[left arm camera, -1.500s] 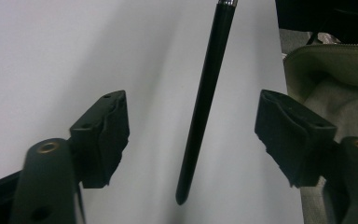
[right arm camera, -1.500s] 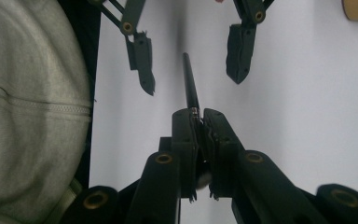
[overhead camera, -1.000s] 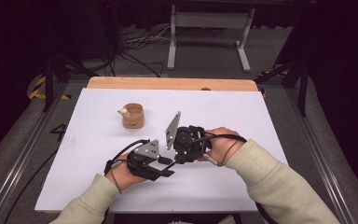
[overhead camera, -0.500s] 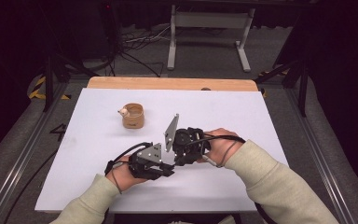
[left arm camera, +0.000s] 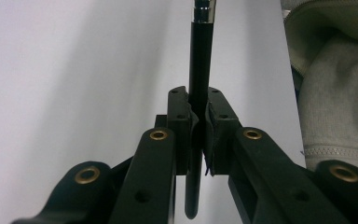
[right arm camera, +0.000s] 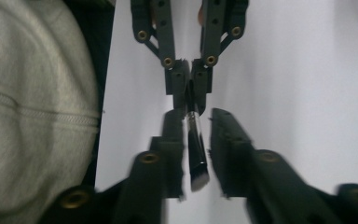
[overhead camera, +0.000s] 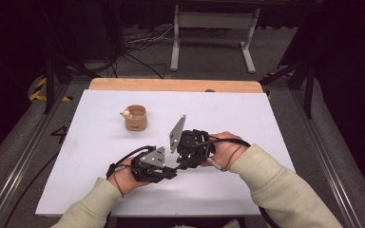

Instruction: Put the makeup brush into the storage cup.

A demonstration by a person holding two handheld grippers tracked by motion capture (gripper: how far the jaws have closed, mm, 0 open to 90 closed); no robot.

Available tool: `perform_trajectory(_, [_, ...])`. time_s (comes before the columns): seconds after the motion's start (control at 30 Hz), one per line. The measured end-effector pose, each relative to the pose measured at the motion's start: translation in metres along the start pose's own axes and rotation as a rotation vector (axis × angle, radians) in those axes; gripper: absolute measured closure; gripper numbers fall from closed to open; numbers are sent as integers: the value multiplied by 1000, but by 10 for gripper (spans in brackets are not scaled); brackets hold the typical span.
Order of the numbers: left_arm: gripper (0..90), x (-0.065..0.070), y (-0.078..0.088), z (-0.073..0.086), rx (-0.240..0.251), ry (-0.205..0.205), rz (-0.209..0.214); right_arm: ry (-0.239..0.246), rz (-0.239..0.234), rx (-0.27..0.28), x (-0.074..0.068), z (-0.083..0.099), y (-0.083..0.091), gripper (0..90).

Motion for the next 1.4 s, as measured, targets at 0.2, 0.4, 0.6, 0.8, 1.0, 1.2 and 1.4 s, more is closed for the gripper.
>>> perform_trajectory(0.2, [828, -2, 4, 0, 23, 0, -4, -82, 74, 98, 0, 7, 6, 315])
perform_trajectory(0.4, [828, -4, 6, 1, 45, 13, -12, -139, 128, 237, 2, 21, 17, 39])
perform_trajectory(0.6, [828, -6, 9, 3, 66, 22, -23, -185, 195, 346, 2, 39, 21, 0])
perform_trajectory(0.8, [828, -8, 12, 4, 94, 34, -54, -245, 249, 480, -2, 61, 25, 0])
perform_trajectory(1.0, [829, -9, 15, 4, 112, 48, -75, -291, 308, 561, -10, 82, 23, 0])
perform_trajectory(1.2, [830, -11, 15, 3, 127, 75, -101, -334, 327, 641, -15, 103, 20, 12])
perform_trajectory(1.4, [829, -12, 18, 4, 152, 90, -114, -453, 484, 738, -17, 125, 15, 22])
Point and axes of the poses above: each handheld gripper's, and its own axes: y roughly backward along the jaws, z roughly out of its underside, x roughly to its right, the point moved 1 cm from there along -y, roughly forward along the jaws, and after that the axes turned 6 degrees about x, right-handed, at the moved point
